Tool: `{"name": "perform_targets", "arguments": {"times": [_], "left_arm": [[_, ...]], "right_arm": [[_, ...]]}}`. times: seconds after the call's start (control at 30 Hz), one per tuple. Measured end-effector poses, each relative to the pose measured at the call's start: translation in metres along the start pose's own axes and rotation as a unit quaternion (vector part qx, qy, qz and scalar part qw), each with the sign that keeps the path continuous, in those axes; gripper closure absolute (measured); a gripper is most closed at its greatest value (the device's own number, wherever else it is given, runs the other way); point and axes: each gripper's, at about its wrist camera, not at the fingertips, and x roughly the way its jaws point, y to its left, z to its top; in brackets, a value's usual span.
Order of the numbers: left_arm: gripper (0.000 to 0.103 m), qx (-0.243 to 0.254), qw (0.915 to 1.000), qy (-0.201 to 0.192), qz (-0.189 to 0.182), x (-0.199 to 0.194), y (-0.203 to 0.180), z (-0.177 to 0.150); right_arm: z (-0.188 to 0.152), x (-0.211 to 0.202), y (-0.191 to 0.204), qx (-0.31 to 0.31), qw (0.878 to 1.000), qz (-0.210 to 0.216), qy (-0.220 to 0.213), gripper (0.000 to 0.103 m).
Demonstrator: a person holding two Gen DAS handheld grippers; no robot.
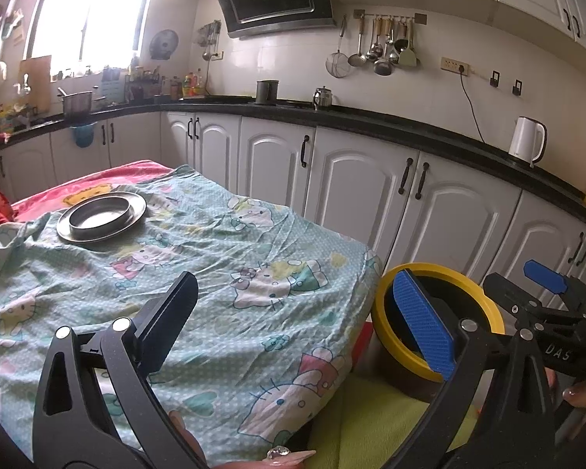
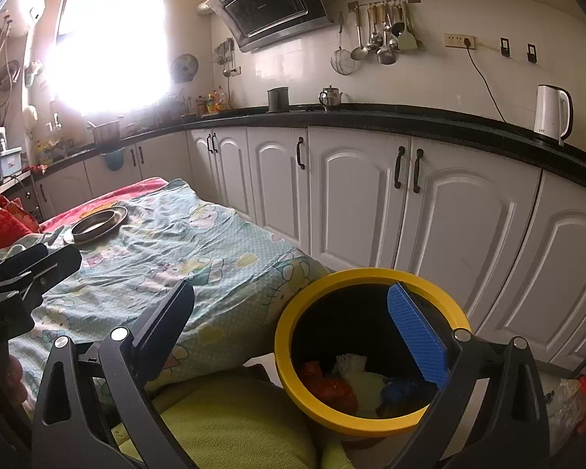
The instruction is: Collect trash
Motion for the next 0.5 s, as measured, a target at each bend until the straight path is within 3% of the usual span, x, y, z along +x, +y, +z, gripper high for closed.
{"name": "perform_targets", "arguments": {"times": [0.5], "left_arm": [[0.011, -0.001, 1.0, 0.0, 0.0, -0.0005, 0.0, 0.0004]], "right_arm": [[0.0003, -0.0002, 0.0002, 0.001, 1.0, -0.001, 0.0, 0.006]]}}
